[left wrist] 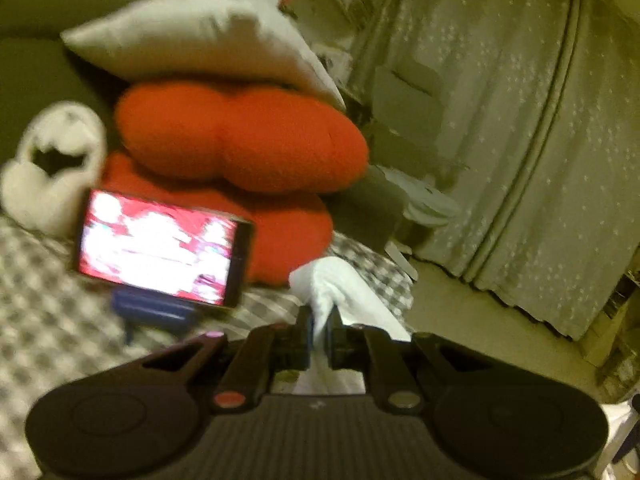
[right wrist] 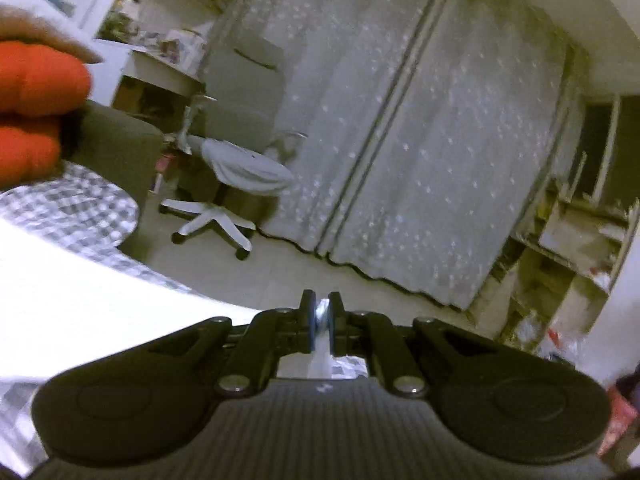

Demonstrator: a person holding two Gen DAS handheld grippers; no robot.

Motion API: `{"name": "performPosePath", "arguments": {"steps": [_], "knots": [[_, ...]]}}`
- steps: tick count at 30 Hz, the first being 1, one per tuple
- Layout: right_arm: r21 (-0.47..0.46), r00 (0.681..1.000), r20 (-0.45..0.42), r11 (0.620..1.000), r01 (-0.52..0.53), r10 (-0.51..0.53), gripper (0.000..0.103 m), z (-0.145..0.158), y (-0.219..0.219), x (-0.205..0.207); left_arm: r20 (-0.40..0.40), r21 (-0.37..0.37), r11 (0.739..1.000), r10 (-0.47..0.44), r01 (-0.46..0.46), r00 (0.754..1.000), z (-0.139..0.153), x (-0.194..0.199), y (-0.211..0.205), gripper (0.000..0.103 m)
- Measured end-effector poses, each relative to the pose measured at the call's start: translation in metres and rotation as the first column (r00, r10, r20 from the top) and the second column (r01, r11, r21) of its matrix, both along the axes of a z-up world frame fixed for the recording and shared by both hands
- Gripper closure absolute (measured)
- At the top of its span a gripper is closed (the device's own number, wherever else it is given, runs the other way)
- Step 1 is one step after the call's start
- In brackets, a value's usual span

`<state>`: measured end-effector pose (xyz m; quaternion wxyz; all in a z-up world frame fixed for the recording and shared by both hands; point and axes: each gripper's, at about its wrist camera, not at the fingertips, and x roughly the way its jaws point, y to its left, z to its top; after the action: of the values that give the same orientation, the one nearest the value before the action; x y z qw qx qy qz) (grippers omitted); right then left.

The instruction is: Fold clothes

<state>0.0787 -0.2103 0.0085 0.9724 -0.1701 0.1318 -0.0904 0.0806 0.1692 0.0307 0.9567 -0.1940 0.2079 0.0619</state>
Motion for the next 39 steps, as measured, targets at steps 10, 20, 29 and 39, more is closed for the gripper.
{"name": "performPosePath", "arguments": {"steps": [10, 20, 29, 39], "knots": [[-0.023, 0.974, -0.216, 0.997, 0.067, -0.071, 0.064, -0.024, -0.004, 0.018, -0.139, -0.01, 0.999, 0.043, -0.044, 0.989, -0.013, -0.011, 0.024, 0.05], [0.113, 0.722, -0.282, 0.769, -0.629, 0.632, 0.048, -0.013, 0.093, -0.074, -0.267, -0.041, 0.995, 0.073, -0.087, 0.961, -0.03, -0.036, 0.019, 0.045], [0.084, 0.526, -0.376, 0.593, -0.801, 0.763, 0.076, -0.046, 0.154, -0.08, -0.303, -0.041, 0.986, 0.14, -0.16, 0.943, -0.032, -0.055, 0.016, 0.04], [0.553, 0.813, -0.193, 0.745, -0.372, 0.549, 0.102, -0.006, 0.106, 0.0, -0.29, -0.046, 0.983, 0.159, -0.18, 0.944, -0.024, -0.063, 0.005, 0.04]]}}
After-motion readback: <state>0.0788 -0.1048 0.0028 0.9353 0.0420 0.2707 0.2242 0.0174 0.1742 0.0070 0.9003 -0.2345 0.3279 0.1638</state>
